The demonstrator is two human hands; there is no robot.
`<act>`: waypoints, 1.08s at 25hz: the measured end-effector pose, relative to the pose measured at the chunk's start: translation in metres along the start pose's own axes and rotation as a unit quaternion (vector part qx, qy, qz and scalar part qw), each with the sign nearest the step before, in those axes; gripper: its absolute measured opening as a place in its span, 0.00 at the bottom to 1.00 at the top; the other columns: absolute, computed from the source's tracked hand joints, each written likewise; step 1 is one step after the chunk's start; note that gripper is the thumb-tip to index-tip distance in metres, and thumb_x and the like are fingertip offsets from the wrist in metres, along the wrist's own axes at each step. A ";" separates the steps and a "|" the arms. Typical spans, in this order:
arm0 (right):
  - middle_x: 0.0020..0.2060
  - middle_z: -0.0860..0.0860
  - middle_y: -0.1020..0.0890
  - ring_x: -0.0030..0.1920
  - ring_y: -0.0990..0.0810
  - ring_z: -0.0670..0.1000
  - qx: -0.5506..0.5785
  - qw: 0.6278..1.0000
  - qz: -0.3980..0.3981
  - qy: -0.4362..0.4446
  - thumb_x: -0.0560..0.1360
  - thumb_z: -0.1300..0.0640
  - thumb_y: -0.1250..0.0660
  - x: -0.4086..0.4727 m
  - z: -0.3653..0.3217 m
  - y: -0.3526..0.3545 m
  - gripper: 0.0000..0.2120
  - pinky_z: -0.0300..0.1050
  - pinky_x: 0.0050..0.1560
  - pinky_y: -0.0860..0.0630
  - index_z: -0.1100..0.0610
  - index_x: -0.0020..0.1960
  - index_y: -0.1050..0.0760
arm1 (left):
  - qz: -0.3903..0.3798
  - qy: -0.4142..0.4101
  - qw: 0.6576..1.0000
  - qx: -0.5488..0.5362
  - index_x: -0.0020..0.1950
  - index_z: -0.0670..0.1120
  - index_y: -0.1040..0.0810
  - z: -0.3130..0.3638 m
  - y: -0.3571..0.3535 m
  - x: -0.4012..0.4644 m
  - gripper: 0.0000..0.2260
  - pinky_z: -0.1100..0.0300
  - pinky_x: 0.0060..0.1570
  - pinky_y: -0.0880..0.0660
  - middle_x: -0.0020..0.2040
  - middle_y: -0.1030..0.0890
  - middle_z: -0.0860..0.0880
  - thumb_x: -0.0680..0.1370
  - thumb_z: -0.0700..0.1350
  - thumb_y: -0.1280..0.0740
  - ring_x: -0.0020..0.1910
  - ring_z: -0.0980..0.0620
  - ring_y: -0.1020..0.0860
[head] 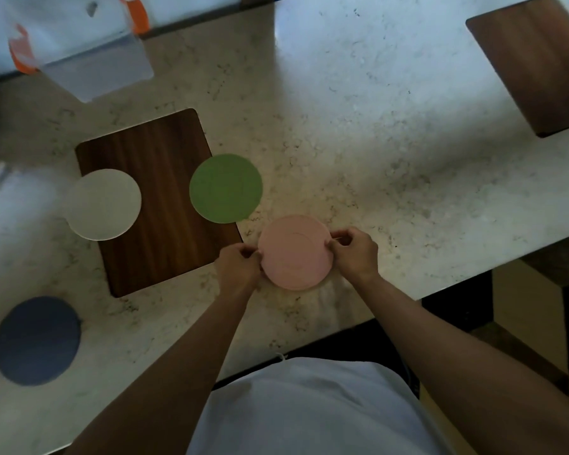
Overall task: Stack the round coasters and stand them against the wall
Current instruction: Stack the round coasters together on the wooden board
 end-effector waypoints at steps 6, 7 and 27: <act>0.40 0.46 0.16 0.41 0.18 0.44 -0.034 0.999 0.027 0.015 0.72 0.54 0.26 -0.002 -0.001 -0.003 0.05 0.39 0.45 0.23 0.52 0.47 0.18 | 0.009 -0.023 0.999 0.033 0.49 0.45 0.14 0.004 -0.002 -0.001 0.07 0.52 0.44 0.19 0.43 0.14 0.47 0.73 0.42 0.29 0.39 0.49 0.17; 0.41 0.47 0.15 0.41 0.18 0.45 -0.044 0.998 0.033 0.018 0.72 0.54 0.26 -0.003 -0.001 -0.004 0.05 0.39 0.45 0.23 0.53 0.47 0.18 | 0.009 -0.038 0.998 0.042 0.49 0.44 0.14 0.005 -0.003 -0.002 0.07 0.52 0.45 0.19 0.44 0.13 0.46 0.73 0.41 0.29 0.40 0.49 0.17; 0.45 0.51 0.15 0.44 0.19 0.49 -0.067 0.994 0.068 -0.058 0.74 0.55 0.30 -0.010 -0.012 -0.016 0.06 0.41 0.44 0.27 0.57 0.48 0.18 | 0.040 0.001 0.997 0.063 0.38 0.43 0.15 0.017 -0.013 0.004 0.05 0.55 0.40 0.22 0.37 0.15 0.45 0.68 0.38 0.31 0.39 0.46 0.18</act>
Point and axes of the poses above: each hand's wrist, its own x-axis towards the middle knuckle, its own y-axis out of the back of the hand, z = x × y, the point moved 1 cm from there along x, towards the middle knuckle
